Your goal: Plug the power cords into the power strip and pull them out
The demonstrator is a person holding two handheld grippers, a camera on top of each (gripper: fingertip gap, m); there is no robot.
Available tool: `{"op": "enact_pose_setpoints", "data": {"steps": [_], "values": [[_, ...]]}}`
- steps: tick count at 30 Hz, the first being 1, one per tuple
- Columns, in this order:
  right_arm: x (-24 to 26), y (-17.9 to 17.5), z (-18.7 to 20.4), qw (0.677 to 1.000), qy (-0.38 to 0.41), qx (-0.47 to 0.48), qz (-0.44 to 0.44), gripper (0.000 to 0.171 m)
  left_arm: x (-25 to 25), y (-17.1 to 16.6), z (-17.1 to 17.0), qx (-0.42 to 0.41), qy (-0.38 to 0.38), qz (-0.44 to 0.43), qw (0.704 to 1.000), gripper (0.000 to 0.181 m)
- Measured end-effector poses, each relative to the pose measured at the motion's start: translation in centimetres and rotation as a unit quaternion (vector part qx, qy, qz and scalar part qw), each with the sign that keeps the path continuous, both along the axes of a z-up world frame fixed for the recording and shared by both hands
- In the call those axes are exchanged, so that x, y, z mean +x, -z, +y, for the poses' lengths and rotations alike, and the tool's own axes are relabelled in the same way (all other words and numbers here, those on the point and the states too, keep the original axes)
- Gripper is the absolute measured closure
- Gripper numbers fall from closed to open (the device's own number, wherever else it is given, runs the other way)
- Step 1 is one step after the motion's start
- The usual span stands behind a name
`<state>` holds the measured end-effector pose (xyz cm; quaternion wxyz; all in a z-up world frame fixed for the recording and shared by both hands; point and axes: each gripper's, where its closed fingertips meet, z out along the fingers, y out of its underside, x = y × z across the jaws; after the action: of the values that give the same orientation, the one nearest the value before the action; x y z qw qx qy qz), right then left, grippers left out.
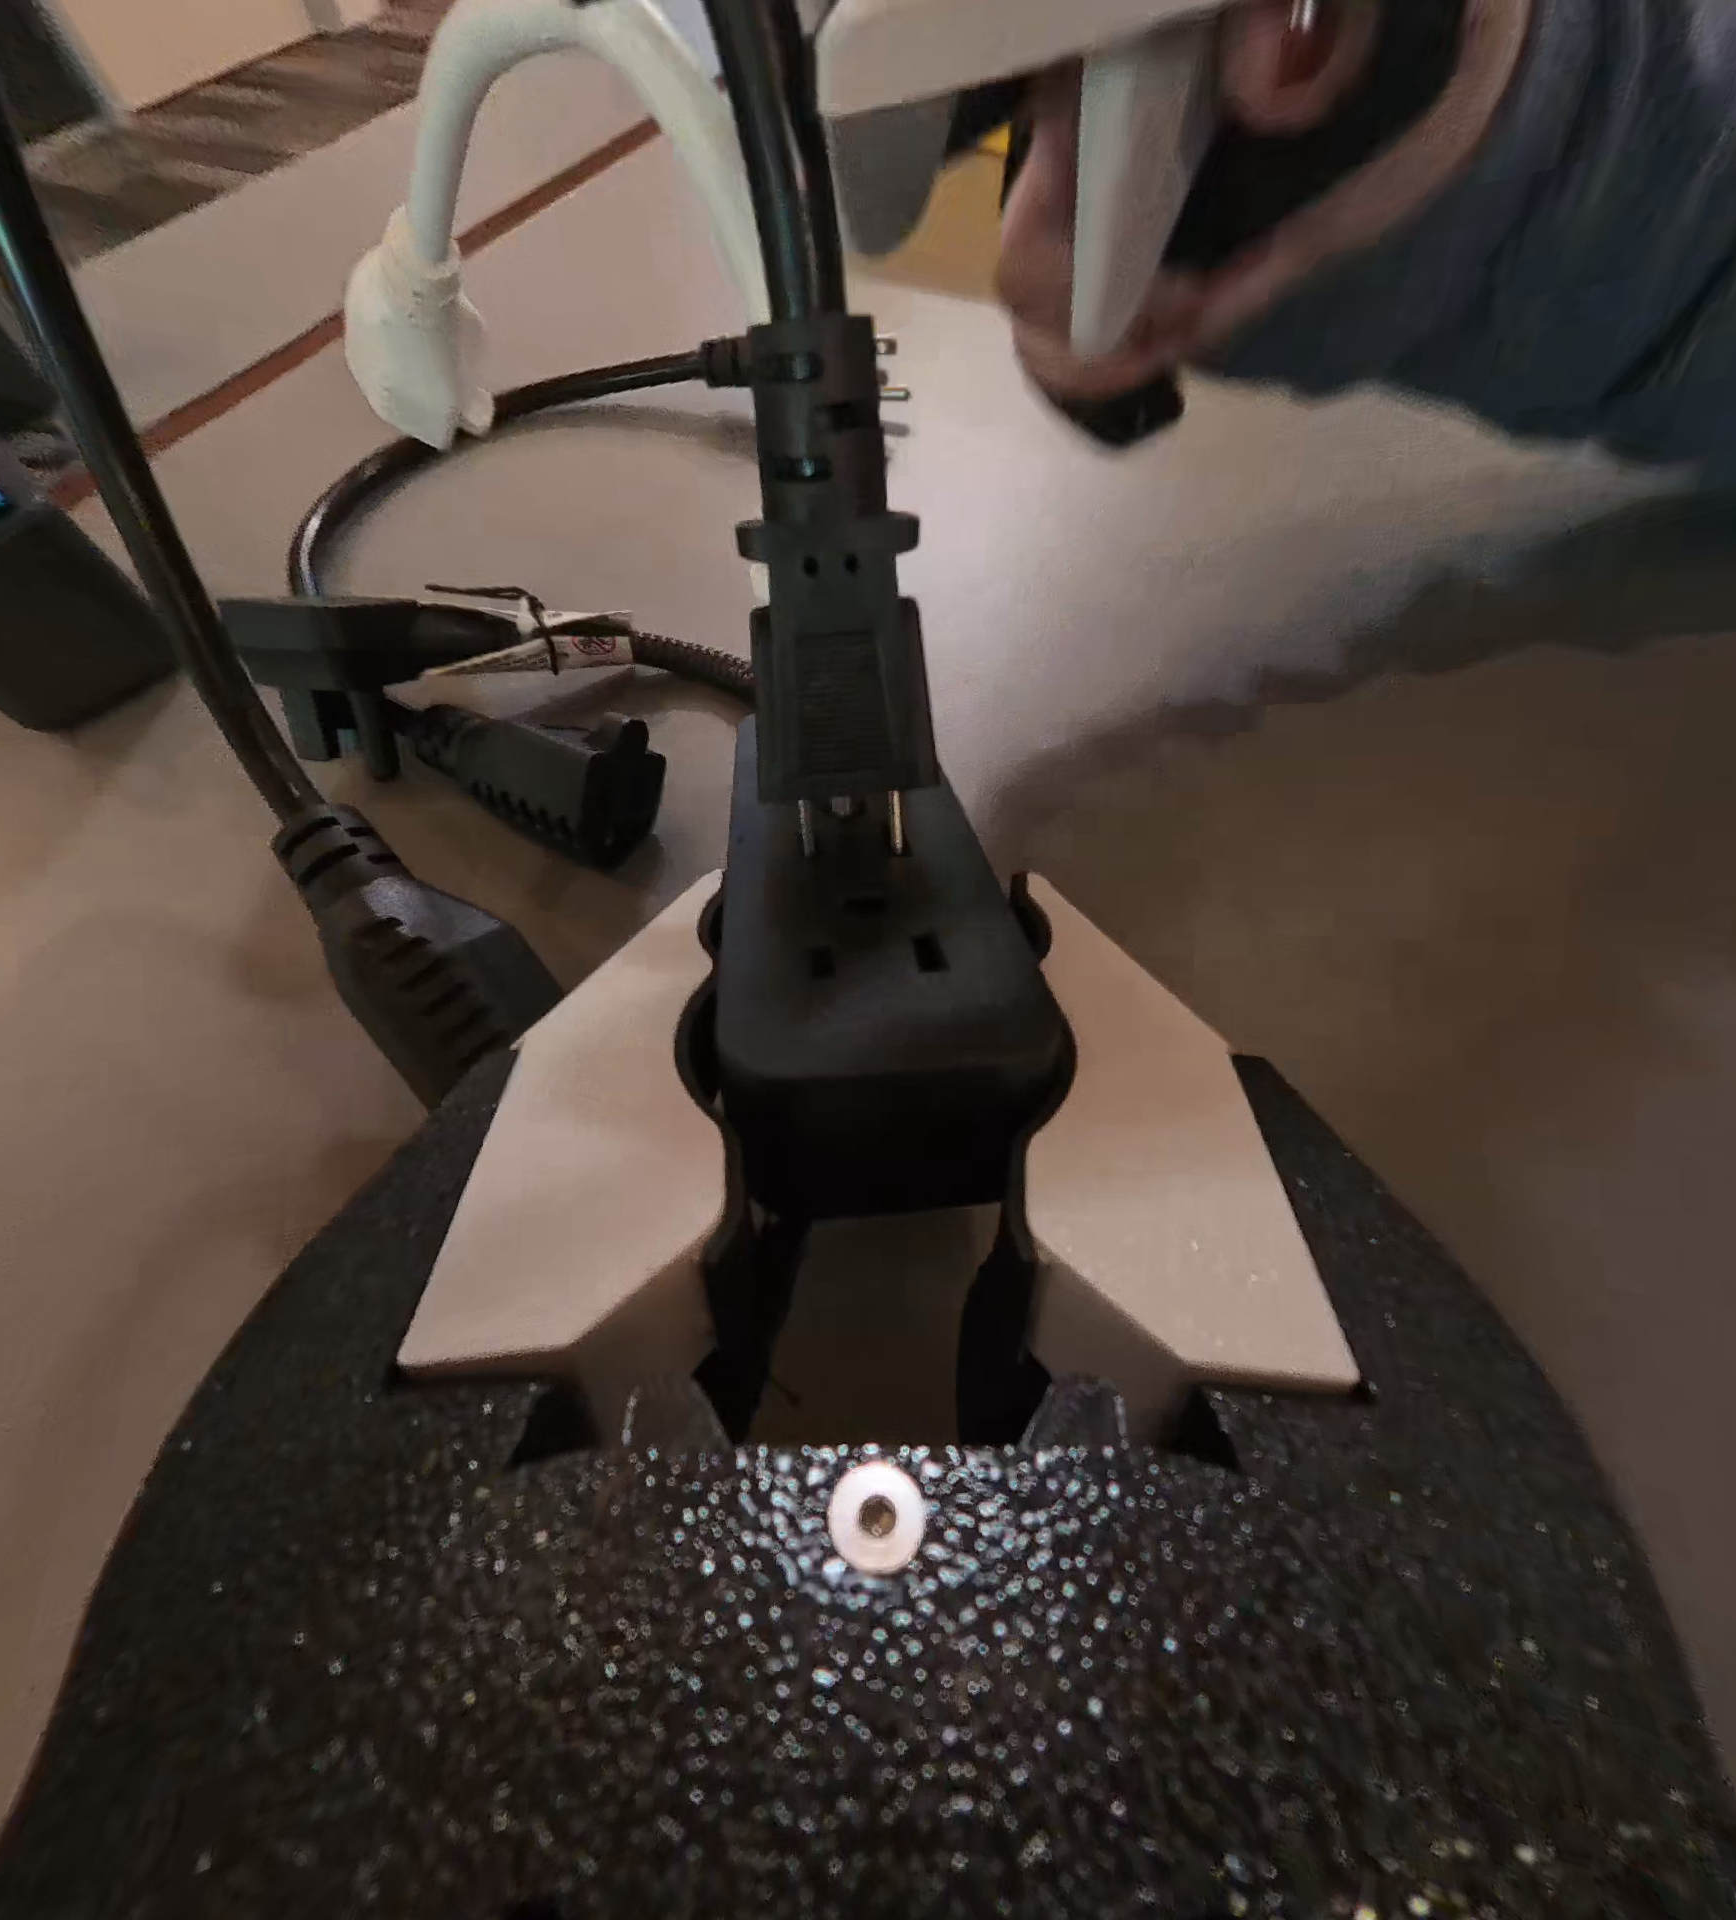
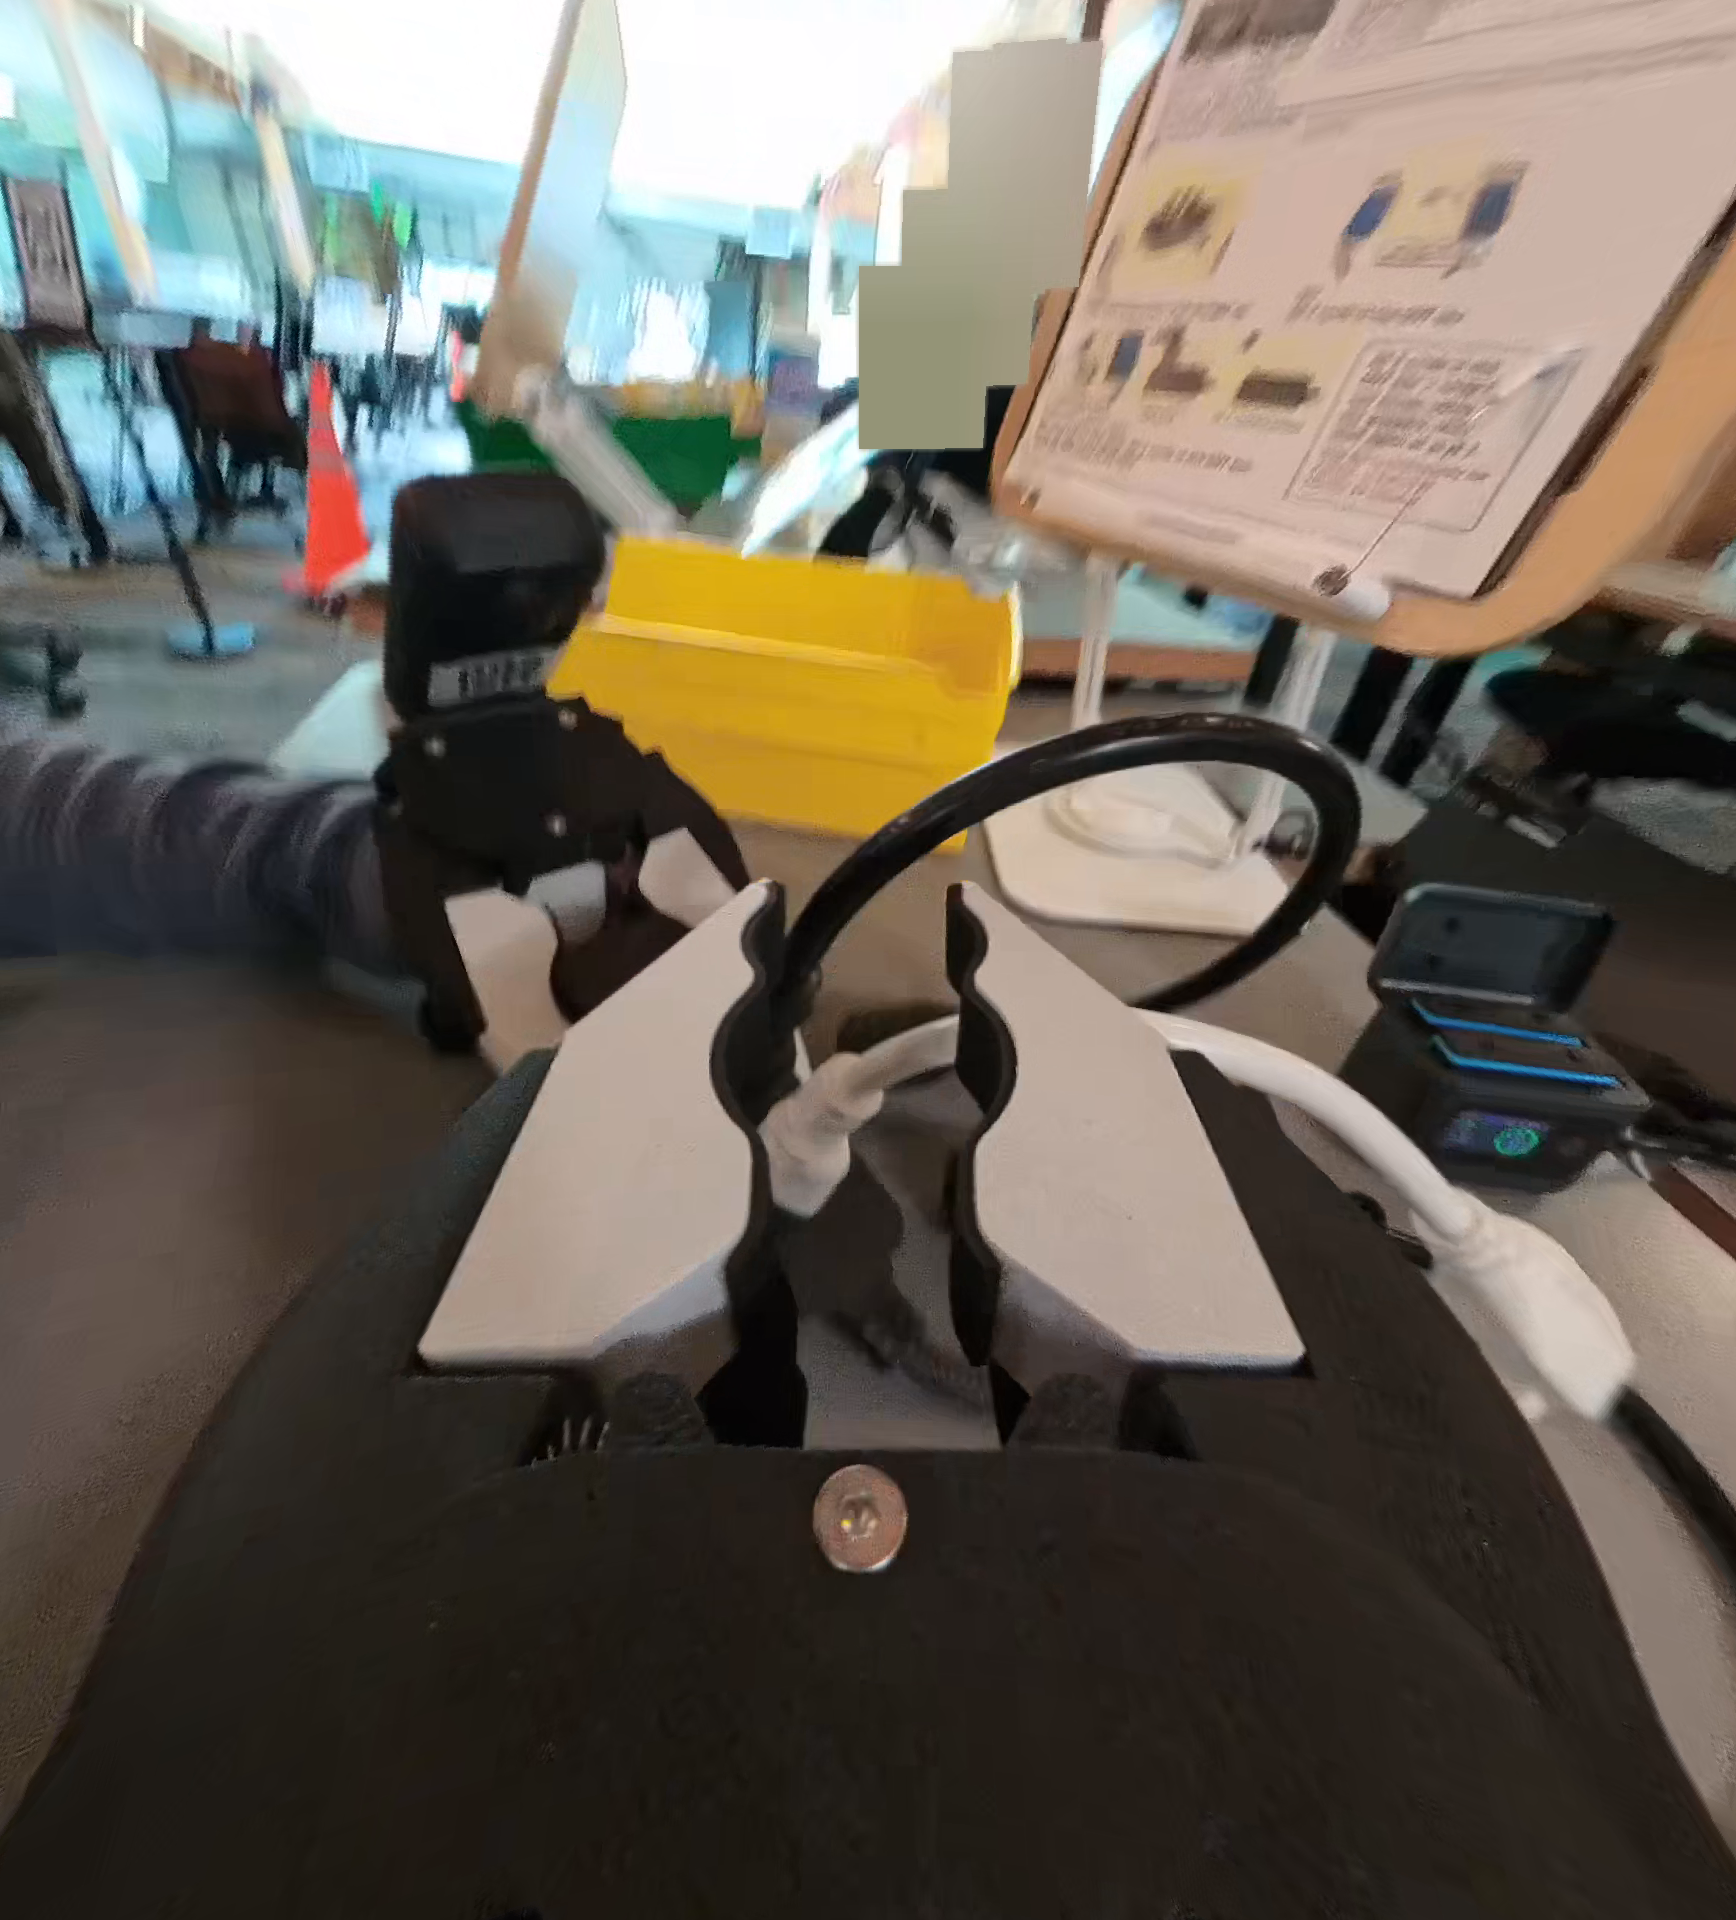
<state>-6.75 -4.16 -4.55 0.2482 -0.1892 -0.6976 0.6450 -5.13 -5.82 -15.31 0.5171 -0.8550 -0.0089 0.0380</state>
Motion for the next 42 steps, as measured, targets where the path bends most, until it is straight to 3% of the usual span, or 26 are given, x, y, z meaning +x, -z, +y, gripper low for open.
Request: {"op": "enact_pose_setpoints", "data": {"steps": [3,5,8,12,15,18,22,25,30,32,34,37,40,42], "values": [[1.2,0.7,1.2,0.993,-0.038,0.075,-0.084,0.127,-0.4,-0.1,0.4,0.004,-0.031,0.069,0.997,0.131],[2.2,0.6,1.2,0.989,-0.061,0.076,-0.115,0.127,-0.3,-0.3,0.8,0.007,-0.043,0.113,0.993,0.132],[2.1,0.4,1.2,0.994,-0.025,0.063,-0.080,0.127,-0.1,-0.4,1.2,0.004,-0.050,0.168,0.985,0.132],[3.4,2.1,3.1,0.995,0.054,0.079,0.028,0.126,-0.1,0.0,1.2,-0.018,-0.041,0.231,0.972,0.132],[5.0,3.7,5.0,0.979,0.108,0.121,0.125,0.120,0.1,0.1,1.4,-0.031,-0.034,0.280,0.959,0.132],[5.8,4.1,6.3,0.952,0.145,0.188,0.194,0.103,0.5,-0.1,1.9,-0.034,-0.027,0.328,0.944,0.131],[7.6,3.7,4.8,0.987,0.069,0.076,0.121,0.093,1.0,-0.5,2.5,-0.019,-0.013,0.361,0.932,0.130],[7.1,3.1,5.4,0.996,0.065,0.007,0.065,0.094,1.1,-0.6,2.6,-0.012,-0.013,0.356,0.934,0.131],[6.0,2.4,8.9,0.969,0.163,0.117,0.140,0.085,1.1,-0.5,2.6,-0.017,-0.011,0.365,0.931,0.131],[6.1,1.4,10.1,0.940,0.206,0.184,0.201,0.075,1.1,-0.6,2.6,-0.017,-0.011,0.363,0.931,0.131],[6.9,0.6,9.8,0.889,0.224,0.273,0.292,0.074,1.1,-0.6,2.7,-0.018,-0.013,0.360,0.933,0.131],[7.0,2.0,8.0,0.782,0.226,0.439,0.381,0.077,1.1,-0.6,2.7,-0.022,-0.016,0.361,0.932,0.131],[5.3,3.9,7.8,0.652,0.252,0.583,0.413,0.092,1.2,-0.5,2.8,-0.028,-0.016,0.369,0.929,0.131],[4.3,4.5,8.0,0.596,0.266,0.627,0.425,0.109,1.3,-0.5,2.8,-0.033,-0.015,0.377,0.926,0.131]]}}
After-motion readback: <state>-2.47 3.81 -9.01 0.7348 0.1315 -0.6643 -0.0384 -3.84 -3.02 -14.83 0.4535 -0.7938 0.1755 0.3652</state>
